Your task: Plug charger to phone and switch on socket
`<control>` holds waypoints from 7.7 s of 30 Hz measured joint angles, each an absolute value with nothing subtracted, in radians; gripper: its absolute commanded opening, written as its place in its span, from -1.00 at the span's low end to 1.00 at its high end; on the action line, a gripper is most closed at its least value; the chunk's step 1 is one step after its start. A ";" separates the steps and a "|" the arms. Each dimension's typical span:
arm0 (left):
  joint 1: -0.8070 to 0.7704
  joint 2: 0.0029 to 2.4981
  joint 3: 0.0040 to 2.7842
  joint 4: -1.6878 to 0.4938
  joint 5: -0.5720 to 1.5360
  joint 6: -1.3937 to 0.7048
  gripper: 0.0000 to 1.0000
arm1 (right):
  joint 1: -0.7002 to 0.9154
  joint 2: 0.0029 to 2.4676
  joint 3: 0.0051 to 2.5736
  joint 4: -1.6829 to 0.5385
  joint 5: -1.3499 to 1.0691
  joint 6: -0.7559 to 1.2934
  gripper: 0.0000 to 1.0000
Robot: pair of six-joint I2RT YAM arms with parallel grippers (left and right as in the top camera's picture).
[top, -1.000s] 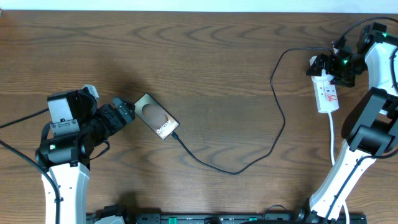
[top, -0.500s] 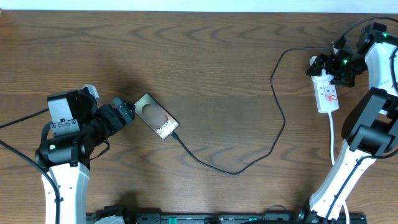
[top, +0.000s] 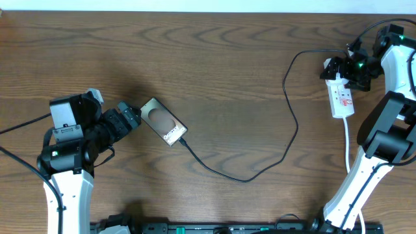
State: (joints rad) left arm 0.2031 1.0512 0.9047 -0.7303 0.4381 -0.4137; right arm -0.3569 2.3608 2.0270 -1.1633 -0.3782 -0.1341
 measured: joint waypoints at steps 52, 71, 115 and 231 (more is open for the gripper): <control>0.203 1.052 0.905 -0.730 0.438 -0.413 0.92 | -0.387 1.775 2.062 -1.370 -0.182 0.019 0.98; 0.203 1.051 0.905 -0.730 0.438 -0.413 0.92 | -0.387 1.775 2.062 -1.371 -0.182 0.019 0.99; 0.007 0.599 0.678 -0.778 0.093 -0.410 0.93 | -0.387 1.775 2.062 -1.372 -0.178 0.019 0.98; 0.004 0.010 0.021 -0.033 0.046 -0.070 0.92 | -0.387 1.775 2.062 -1.372 -0.177 0.019 0.98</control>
